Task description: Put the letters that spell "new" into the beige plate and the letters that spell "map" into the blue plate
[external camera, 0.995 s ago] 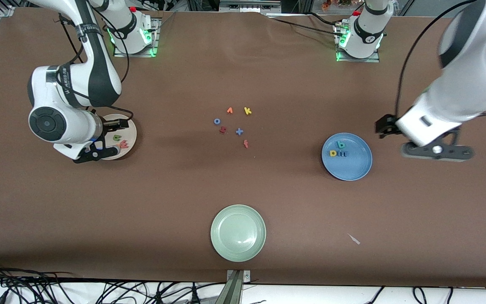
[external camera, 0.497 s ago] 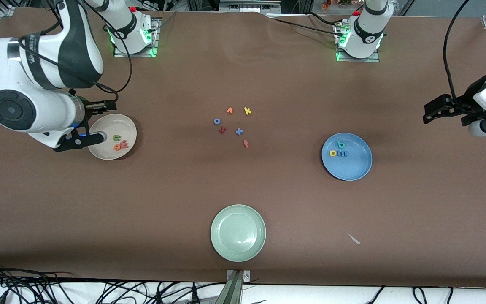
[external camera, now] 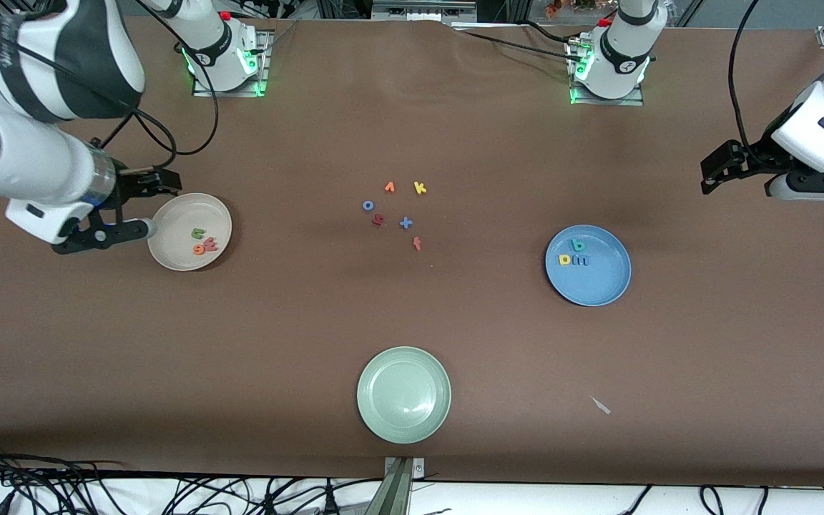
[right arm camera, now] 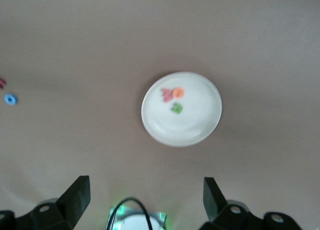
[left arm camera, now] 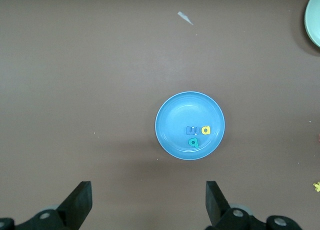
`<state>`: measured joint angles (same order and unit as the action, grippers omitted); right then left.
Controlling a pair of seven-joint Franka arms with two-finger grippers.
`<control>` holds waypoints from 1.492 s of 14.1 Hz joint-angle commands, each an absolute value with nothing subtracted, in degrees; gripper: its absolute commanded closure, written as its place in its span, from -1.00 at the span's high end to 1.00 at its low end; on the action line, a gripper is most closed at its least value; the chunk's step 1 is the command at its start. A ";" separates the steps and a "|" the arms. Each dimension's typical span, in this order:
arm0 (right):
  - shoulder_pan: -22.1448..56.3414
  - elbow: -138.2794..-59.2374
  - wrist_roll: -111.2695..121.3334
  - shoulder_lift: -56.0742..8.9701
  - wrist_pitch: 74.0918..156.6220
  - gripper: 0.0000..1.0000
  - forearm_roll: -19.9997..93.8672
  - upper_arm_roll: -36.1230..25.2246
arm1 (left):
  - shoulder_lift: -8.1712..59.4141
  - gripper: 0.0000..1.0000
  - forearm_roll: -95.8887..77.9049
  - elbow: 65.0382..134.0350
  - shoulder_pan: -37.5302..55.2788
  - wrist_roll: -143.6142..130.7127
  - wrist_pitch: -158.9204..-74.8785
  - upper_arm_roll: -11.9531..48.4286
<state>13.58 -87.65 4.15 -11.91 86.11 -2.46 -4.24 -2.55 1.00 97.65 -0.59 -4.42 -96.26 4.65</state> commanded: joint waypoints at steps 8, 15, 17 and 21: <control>2.99 -94.31 3.43 -1.67 90.71 1.00 -1.06 1.76 | -3.34 1.00 0.79 97.29 3.08 -5.98 -93.52 2.55; 1.93 -92.81 3.25 -0.79 86.22 1.00 -0.97 1.14 | -3.51 1.00 0.70 96.94 2.90 -5.54 -91.85 3.16; 1.93 -92.81 3.25 -0.79 86.13 1.00 -1.05 1.32 | -3.43 1.00 0.70 96.77 2.90 -5.54 -91.85 3.16; 1.41 -92.81 3.25 -0.70 85.70 1.00 -0.97 1.41 | -3.34 1.00 0.70 96.33 2.90 -5.54 -91.58 3.25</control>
